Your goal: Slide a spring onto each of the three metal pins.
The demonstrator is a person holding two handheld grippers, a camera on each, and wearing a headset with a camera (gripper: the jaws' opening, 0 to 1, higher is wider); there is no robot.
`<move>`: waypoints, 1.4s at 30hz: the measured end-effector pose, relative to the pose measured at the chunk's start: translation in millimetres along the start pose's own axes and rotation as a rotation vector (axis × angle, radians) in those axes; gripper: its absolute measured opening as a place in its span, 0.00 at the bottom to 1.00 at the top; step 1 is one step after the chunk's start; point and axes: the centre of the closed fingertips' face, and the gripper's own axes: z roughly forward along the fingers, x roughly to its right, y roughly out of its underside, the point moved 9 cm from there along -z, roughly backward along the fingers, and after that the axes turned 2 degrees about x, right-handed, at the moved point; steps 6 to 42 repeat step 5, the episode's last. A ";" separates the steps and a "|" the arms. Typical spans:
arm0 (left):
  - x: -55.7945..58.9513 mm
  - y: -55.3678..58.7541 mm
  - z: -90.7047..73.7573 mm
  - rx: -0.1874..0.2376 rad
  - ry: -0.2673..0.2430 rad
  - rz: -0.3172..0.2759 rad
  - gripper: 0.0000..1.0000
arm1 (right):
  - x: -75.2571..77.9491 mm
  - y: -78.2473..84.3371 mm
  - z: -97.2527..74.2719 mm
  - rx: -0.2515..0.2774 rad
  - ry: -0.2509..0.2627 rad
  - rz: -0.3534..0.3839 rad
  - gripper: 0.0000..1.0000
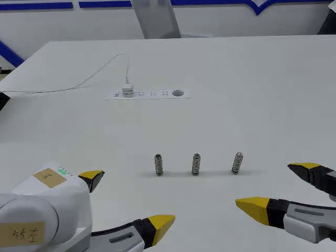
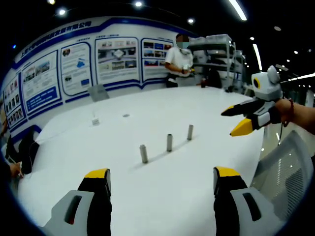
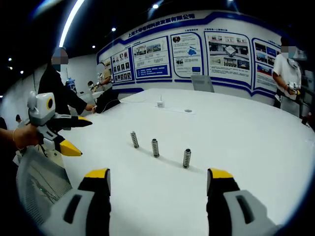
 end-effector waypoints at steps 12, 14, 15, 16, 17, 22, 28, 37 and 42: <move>-0.2 0.2 -0.4 -0.001 -0.002 0.002 0.87 | -0.7 0.8 -0.5 -0.002 0.000 0.002 0.82; -0.2 0.2 -0.4 -0.001 -0.002 0.002 0.87 | -0.7 0.8 -0.5 -0.002 0.000 0.002 0.82; -0.2 0.2 -0.4 -0.001 -0.002 0.002 0.87 | -0.7 0.8 -0.5 -0.002 0.000 0.002 0.82; -0.2 0.2 -0.4 -0.001 -0.002 0.002 0.87 | -0.7 0.8 -0.5 -0.002 0.000 0.002 0.82; -0.2 0.2 -0.4 -0.001 -0.002 0.002 0.87 | -0.7 0.8 -0.5 -0.002 0.000 0.002 0.82; -0.2 0.2 -0.4 -0.001 -0.002 0.002 0.87 | -0.7 0.8 -0.5 -0.002 0.000 0.002 0.82; -0.2 0.2 -0.4 -0.001 -0.002 0.002 0.87 | -0.7 0.8 -0.5 -0.002 0.000 0.002 0.82; -0.2 0.2 -0.4 -0.001 -0.002 0.002 0.87 | -0.7 0.8 -0.5 -0.002 0.000 0.002 0.82; -0.2 0.2 -0.4 -0.001 -0.002 0.002 0.87 | -0.7 0.8 -0.5 -0.002 0.000 0.002 0.82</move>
